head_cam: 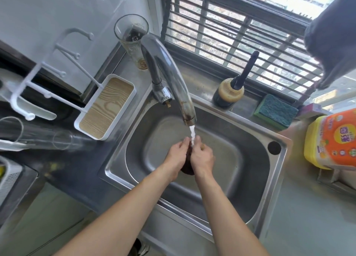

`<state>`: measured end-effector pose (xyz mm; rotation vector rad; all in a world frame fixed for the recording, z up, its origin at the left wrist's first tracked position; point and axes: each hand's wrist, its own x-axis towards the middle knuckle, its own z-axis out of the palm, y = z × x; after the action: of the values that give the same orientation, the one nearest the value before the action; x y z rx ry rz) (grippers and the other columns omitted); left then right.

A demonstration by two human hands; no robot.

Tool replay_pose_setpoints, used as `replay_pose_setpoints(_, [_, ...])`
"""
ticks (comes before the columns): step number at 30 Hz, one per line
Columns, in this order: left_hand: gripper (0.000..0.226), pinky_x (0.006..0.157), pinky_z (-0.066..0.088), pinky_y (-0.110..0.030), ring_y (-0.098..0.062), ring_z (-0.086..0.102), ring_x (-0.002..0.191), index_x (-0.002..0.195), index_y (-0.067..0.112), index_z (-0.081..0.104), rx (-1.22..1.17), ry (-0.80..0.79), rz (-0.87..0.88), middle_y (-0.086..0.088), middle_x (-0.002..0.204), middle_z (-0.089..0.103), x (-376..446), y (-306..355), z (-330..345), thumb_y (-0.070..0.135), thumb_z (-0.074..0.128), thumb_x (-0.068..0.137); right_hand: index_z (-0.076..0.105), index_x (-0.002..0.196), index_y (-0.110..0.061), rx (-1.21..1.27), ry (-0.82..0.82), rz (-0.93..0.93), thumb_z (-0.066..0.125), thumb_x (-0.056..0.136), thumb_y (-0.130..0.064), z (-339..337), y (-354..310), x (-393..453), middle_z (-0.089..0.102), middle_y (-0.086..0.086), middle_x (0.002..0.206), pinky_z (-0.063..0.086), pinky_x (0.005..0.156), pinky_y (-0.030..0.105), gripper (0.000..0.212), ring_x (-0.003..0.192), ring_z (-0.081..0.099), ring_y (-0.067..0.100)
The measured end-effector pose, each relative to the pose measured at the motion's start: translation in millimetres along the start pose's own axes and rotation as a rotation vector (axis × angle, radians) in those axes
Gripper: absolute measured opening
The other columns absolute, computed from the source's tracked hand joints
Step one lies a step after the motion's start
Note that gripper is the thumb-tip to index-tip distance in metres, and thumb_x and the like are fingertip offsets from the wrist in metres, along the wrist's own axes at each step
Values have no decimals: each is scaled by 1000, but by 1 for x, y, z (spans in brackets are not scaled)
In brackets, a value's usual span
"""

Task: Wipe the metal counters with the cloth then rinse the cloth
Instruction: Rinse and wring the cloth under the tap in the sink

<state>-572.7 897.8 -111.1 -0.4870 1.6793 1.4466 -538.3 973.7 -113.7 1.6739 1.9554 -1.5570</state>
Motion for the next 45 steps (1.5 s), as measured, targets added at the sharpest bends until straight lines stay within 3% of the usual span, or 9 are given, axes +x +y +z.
replay_pose_setpoints(7, [19,81,58,-41,-21,67,84,86,20,60,139,89,-9,-4,93,72,3,-8,-15,38,68,85,64,99,-13,520,87,405,54,100,-50,-11,1,15,73,19,108,59,90,52,38,97,71,38])
replay_pose_setpoints(10, [10,57,59,-34,-23,66,79,100,21,58,-69,96,-186,-8,100,68,-1,-4,-20,29,51,101,63,98,-11,767,12,437,55,102,-38,-21,-4,14,71,14,94,57,68,41,28,81,69,32])
replay_pose_setpoints(15, [20,62,53,-28,-21,63,82,117,20,56,-95,109,-87,-9,105,67,3,-2,-3,27,43,104,72,103,-19,269,-177,15,57,87,-54,10,11,-6,76,3,103,53,102,47,42,103,69,23])
replay_pose_setpoints(20, [47,86,54,-30,-17,67,90,108,14,69,-163,129,-117,-3,97,73,0,0,9,45,34,106,69,101,-11,4,22,-95,64,95,-48,23,10,-8,75,11,105,48,93,37,37,108,65,32])
replay_pose_setpoints(26, [42,56,54,-23,-11,71,70,98,19,72,-210,108,-97,5,79,76,0,1,8,51,46,102,68,77,-9,4,48,-73,66,94,-49,16,-2,-1,69,5,74,37,68,30,44,87,67,32])
replay_pose_setpoints(33, [39,39,34,-14,-8,49,37,91,16,61,-18,42,-93,6,49,54,-6,-1,2,44,38,106,76,99,-7,-19,22,49,53,101,-47,11,2,7,74,23,109,50,92,39,47,110,66,41])
replay_pose_setpoints(38, [16,51,54,-29,-17,61,77,121,20,44,164,-34,-61,-7,105,60,-8,-5,-13,21,35,107,72,101,-7,370,-87,356,50,103,-45,12,15,15,75,20,109,59,93,51,45,99,72,38])
replay_pose_setpoints(42, [27,83,58,-56,-27,67,85,110,18,59,32,-141,-271,-10,100,66,-13,-2,-31,9,34,103,65,124,-4,717,19,435,64,95,-23,-4,15,21,72,16,105,57,67,35,35,80,69,31])
replay_pose_setpoints(45, [19,78,61,-52,-36,71,86,116,12,58,-137,-263,-350,-21,111,70,-15,-1,-35,20,54,99,61,127,-4,724,31,334,64,94,-13,-8,14,19,68,12,98,53,71,33,35,79,64,24])
